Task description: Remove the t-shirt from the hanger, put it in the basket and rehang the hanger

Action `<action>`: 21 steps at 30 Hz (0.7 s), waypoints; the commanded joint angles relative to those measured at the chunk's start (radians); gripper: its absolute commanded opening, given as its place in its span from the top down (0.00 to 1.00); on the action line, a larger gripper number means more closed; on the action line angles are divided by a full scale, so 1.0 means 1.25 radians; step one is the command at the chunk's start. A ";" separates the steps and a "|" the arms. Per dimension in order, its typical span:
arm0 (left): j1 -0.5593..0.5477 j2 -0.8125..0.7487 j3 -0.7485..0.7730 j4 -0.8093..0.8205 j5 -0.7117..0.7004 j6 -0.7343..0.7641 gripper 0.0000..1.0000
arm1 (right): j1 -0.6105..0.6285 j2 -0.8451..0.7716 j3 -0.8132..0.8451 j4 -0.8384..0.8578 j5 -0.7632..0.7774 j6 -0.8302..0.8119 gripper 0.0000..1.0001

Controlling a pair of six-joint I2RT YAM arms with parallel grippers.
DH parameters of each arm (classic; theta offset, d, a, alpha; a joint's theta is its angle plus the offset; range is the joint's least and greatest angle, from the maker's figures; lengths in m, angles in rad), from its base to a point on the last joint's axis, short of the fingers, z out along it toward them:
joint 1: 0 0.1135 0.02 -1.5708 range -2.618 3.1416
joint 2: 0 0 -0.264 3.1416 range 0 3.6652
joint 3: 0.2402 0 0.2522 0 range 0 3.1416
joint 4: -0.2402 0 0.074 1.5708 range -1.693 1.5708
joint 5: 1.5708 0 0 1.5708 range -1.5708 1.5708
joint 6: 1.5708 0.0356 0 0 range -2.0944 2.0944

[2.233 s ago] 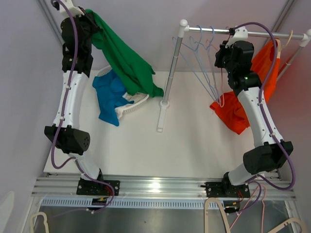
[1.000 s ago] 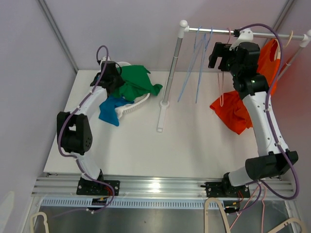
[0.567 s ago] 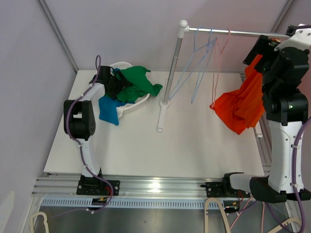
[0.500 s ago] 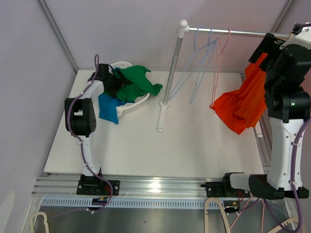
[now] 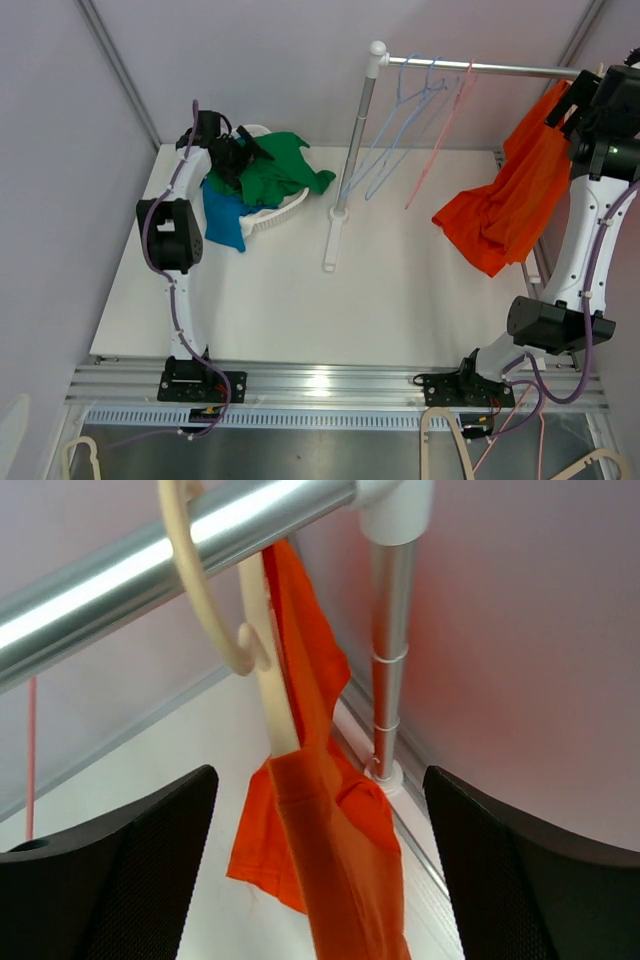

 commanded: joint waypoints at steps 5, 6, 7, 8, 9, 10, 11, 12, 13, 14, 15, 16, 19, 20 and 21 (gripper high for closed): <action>-0.020 -0.230 -0.107 0.062 -0.091 -0.009 0.00 | -0.009 0.020 0.035 0.053 -0.077 0.004 0.18; -0.026 -0.251 -0.100 0.046 -0.117 -0.001 0.01 | -0.009 0.024 0.035 0.060 -0.079 0.004 0.21; -0.027 -0.268 -0.090 0.030 -0.130 0.002 0.01 | -0.008 0.031 0.034 0.063 -0.075 0.002 0.23; -0.026 -0.269 -0.050 0.015 -0.131 0.004 0.00 | -0.007 0.037 0.034 0.071 -0.067 0.001 0.25; -0.027 -0.267 -0.035 -0.026 -0.133 0.009 0.00 | -0.007 0.041 0.034 0.077 -0.054 -0.011 0.25; -0.027 -0.263 -0.011 -0.043 -0.134 0.013 0.00 | -0.007 0.051 0.035 0.080 -0.046 -0.016 0.25; -0.029 -0.266 -0.002 -0.053 -0.127 0.019 0.00 | -0.007 0.054 0.038 0.087 -0.037 -0.020 0.26; -0.031 -0.271 -0.007 -0.071 -0.128 0.020 0.01 | -0.007 0.059 0.038 0.093 -0.033 -0.025 0.26; -0.034 -0.291 -0.013 -0.079 -0.133 0.020 0.00 | -0.007 0.064 0.035 0.102 -0.033 -0.032 0.31; -0.041 -0.307 -0.042 -0.070 -0.139 0.035 0.00 | -0.008 0.068 0.034 0.118 -0.033 -0.032 0.33; -0.053 -0.324 -0.067 -0.052 -0.155 0.044 0.01 | -0.007 0.072 0.032 0.123 -0.038 -0.033 0.33; -0.058 -0.340 -0.080 -0.052 -0.171 0.045 0.00 | -0.007 0.079 0.037 0.126 -0.038 -0.037 0.34; -0.062 -0.421 -0.165 -0.008 -0.180 0.038 0.01 | -0.008 0.114 0.059 0.114 -0.039 -0.034 0.39; -0.063 -0.462 -0.181 0.002 -0.178 0.034 0.00 | -0.008 0.128 0.063 0.115 -0.043 -0.038 0.42; -0.066 -0.483 -0.219 0.008 -0.181 0.034 0.01 | -0.008 0.130 0.061 0.118 -0.042 -0.037 0.50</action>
